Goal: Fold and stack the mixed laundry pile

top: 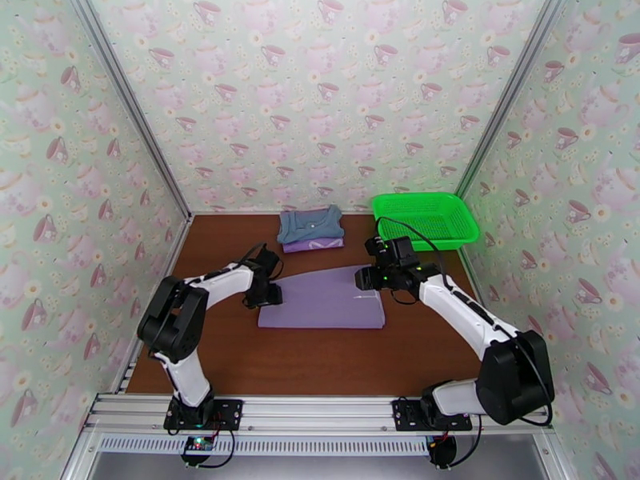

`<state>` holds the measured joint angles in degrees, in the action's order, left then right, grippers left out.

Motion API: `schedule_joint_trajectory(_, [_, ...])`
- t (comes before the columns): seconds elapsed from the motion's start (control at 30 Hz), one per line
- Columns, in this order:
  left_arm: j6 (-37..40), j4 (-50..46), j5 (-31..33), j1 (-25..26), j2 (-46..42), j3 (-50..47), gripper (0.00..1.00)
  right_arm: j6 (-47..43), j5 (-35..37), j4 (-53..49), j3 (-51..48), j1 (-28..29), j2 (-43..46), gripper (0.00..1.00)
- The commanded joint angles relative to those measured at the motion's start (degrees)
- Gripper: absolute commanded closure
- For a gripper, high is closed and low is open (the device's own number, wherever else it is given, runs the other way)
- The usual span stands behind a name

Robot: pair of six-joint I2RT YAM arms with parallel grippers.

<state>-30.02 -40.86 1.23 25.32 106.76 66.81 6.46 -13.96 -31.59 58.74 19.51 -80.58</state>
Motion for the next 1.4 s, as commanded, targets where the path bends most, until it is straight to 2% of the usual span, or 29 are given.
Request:
schedule_joint_trajectory(0.0, [-1.50,1.29,0.55,3.51,9.19,-0.57,0.56,0.19,-0.13,0.22,-1.00,0.25,0.06,0.41])
schedule_joint_trajectory(0.13, [-2.49,0.43,3.51,4.91,11.50,-0.28,0.86,-0.14,0.25,-0.15,-1.53,0.24,0.91,0.42])
schedule_joint_trajectory(0.17, [-2.74,0.20,4.19,5.00,11.39,-0.51,0.97,0.15,0.08,-0.14,-1.63,0.19,0.98,0.43])
schedule_joint_trajectory(0.2, [-2.97,0.02,5.10,5.09,10.75,-0.65,1.00,0.71,-0.34,-0.25,-1.74,0.27,0.90,0.44])
schedule_joint_trajectory(0.3, [-3.10,-1.36,8.41,5.18,7.75,-0.68,1.00,3.91,-3.48,0.53,-2.69,0.36,0.11,0.52])
schedule_joint_trajectory(0.4, [-2.38,-4.59,12.41,5.17,3.38,1.23,1.00,9.27,-7.67,3.74,-4.44,1.67,-2.60,0.73])
schedule_joint_trajectory(0.57, [0.63,-7.54,15.38,5.96,-4.80,5.50,1.00,15.89,-10.35,10.98,-5.24,9.27,-11.10,1.00])
schedule_joint_trajectory(0.77, [2.54,-9.19,16.05,6.97,-11.03,7.61,1.00,25.10,-12.13,22.17,-4.64,14.25,-19.91,1.00])
schedule_joint_trajectory(1.07, [2.95,-11.84,14.54,10.04,-12.44,10.78,1.00,32.10,-11.37,28.34,0.11,18.54,-31.57,1.00])
schedule_joint_trajectory(1.23, [2.77,-12.27,12.89,12.60,-10.58,15.16,1.00,32.65,-11.19,28.29,2.25,19.34,-34.42,1.00])
schedule_joint_trajectory(1.37, [2.86,-13.49,12.74,13.92,-8.04,18.83,1.00,29.52,-8.36,23.19,3.29,19.26,-31.65,1.00])
